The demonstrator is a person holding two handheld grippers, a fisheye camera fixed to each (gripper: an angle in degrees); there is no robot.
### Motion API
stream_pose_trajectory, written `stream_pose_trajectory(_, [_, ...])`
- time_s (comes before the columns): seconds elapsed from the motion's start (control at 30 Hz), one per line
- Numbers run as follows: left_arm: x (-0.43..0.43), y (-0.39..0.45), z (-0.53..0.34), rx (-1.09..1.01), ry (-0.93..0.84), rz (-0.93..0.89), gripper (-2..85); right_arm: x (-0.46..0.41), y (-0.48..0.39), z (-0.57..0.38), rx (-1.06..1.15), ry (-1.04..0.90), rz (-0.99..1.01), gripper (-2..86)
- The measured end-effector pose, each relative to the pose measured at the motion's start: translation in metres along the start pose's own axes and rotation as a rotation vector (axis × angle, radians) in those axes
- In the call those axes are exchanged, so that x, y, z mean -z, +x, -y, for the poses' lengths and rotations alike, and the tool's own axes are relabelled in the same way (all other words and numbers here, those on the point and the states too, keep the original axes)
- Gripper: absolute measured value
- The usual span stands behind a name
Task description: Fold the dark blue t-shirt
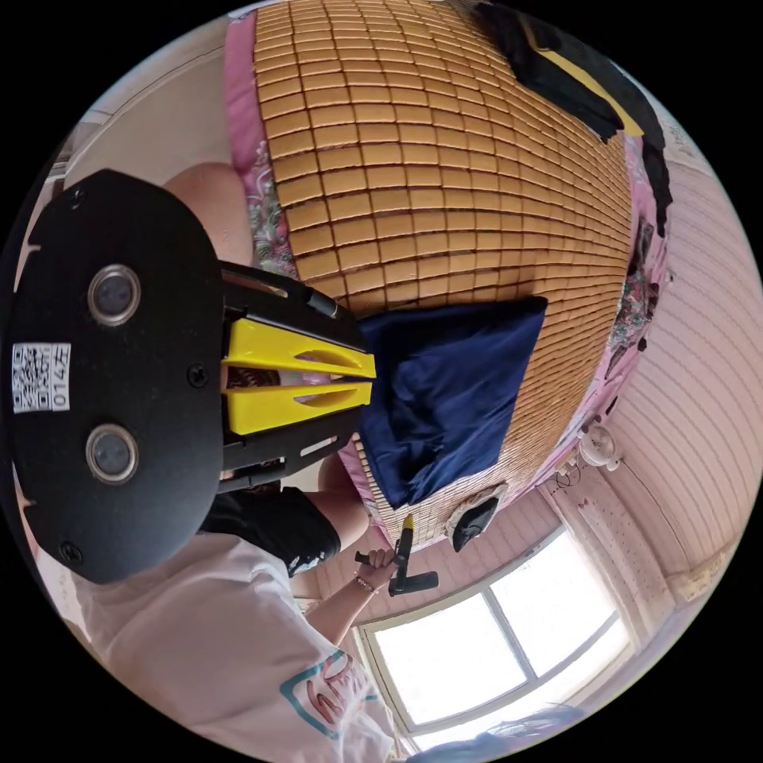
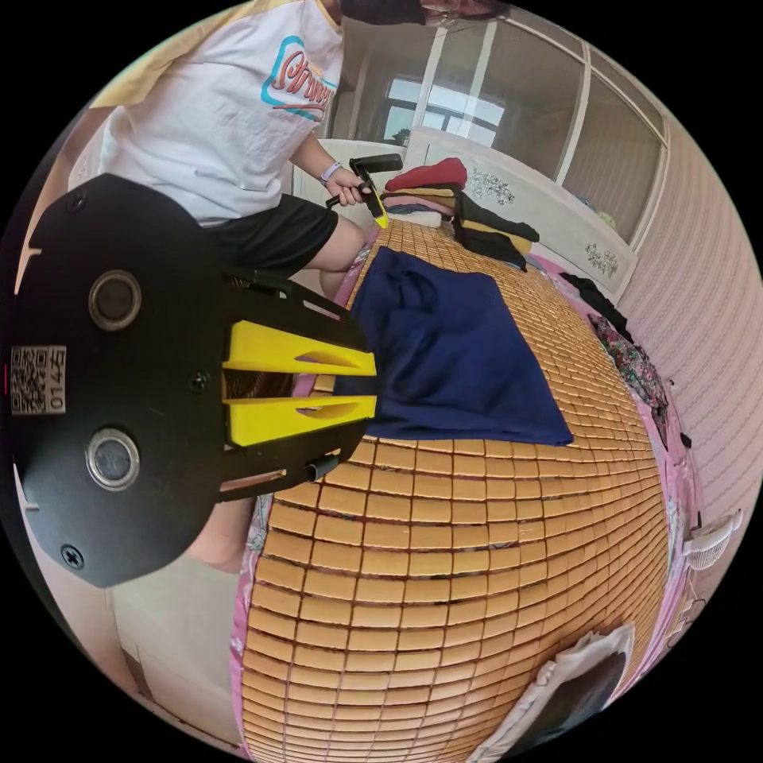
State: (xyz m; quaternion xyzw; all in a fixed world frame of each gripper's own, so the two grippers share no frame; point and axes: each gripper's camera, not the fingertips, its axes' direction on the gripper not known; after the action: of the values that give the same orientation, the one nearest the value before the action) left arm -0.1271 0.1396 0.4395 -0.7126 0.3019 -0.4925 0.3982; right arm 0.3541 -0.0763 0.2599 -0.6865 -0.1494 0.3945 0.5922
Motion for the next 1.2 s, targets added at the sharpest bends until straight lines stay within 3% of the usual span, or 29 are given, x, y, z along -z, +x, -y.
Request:
stream_pose_trajectory(0.13, [-0.016,0.021,-0.019,-0.042,-0.06,0.064,1.6,-0.005,-0.033,0.003,0.08,0.013,-0.096,5.0])
stream_pose_trajectory(0.27, [-0.034,0.04,0.0,-0.134,-0.01,0.065,3.6,-0.024,-0.083,0.026,0.243,0.02,-0.174,6.1])
stream_pose_trajectory(0.4, [-0.061,0.053,0.024,-0.196,0.015,0.06,6.8,-0.055,-0.124,0.058,0.357,0.019,-0.131,6.2])
stream_pose_trajectory(0.53, [-0.105,0.059,0.051,-0.21,-0.076,-0.017,10.6,-0.092,-0.144,0.088,0.374,-0.071,-0.099,4.3])
stream_pose_trajectory(0.67, [-0.139,0.067,0.05,-0.266,-0.213,0.107,6.6,-0.12,-0.164,0.094,0.439,-0.165,-0.214,2.0])
stream_pose_trajectory(0.97, [-0.134,0.063,-0.024,-0.274,-0.351,-0.045,2.2,-0.101,-0.195,0.058,0.529,-0.308,-0.098,4.2])
stream_pose_trajectory(1.2, [-0.138,0.103,-0.036,-0.367,-0.218,0.011,1.9,-0.093,-0.246,0.085,0.586,-0.225,-0.152,1.3])
